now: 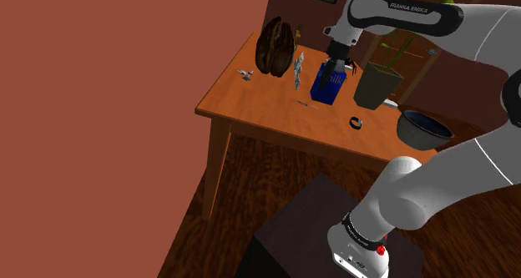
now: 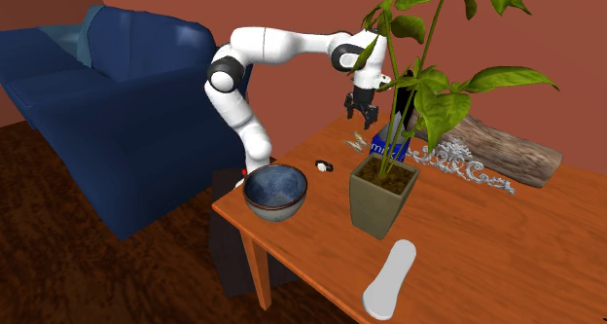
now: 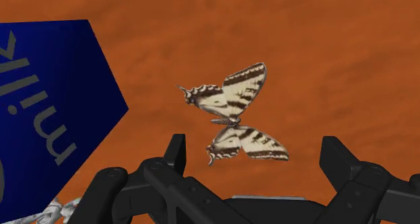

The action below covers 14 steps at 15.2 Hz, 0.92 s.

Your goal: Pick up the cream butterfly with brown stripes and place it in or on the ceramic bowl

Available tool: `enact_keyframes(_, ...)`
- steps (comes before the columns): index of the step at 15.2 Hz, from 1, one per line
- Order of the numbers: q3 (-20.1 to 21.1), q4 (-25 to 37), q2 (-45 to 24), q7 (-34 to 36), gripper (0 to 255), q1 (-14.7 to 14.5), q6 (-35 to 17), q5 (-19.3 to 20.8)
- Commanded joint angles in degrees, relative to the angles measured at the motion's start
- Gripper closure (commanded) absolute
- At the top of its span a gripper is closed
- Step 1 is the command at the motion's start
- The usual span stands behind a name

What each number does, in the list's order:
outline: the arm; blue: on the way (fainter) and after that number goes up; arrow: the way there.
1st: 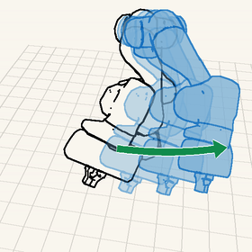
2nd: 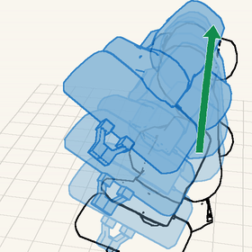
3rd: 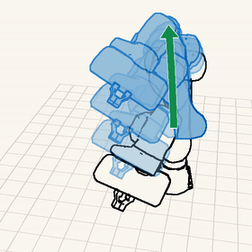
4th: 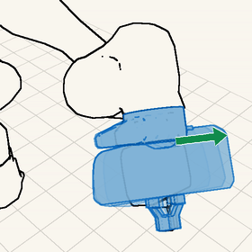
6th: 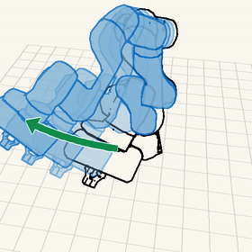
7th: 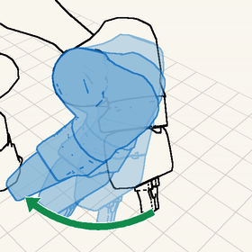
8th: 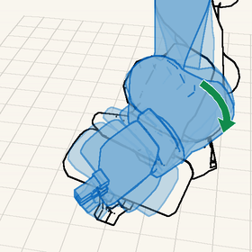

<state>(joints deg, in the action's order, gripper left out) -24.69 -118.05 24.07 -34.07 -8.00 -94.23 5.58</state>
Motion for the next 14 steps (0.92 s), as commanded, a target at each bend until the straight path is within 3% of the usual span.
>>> enact_keyframes(1, -3.69, 3.66, -5.83, -8.21, 0, -1.64, -0.20, -2.05)
enact_keyframes(5, -8.41, 11.31, -16.56, -21.20, 0, -3.16, 1.23, -7.21)
enact_keyframes(14, -8.01, 4.66, -15.66, -20.87, 0, -3.09, -4.66, -6.83)
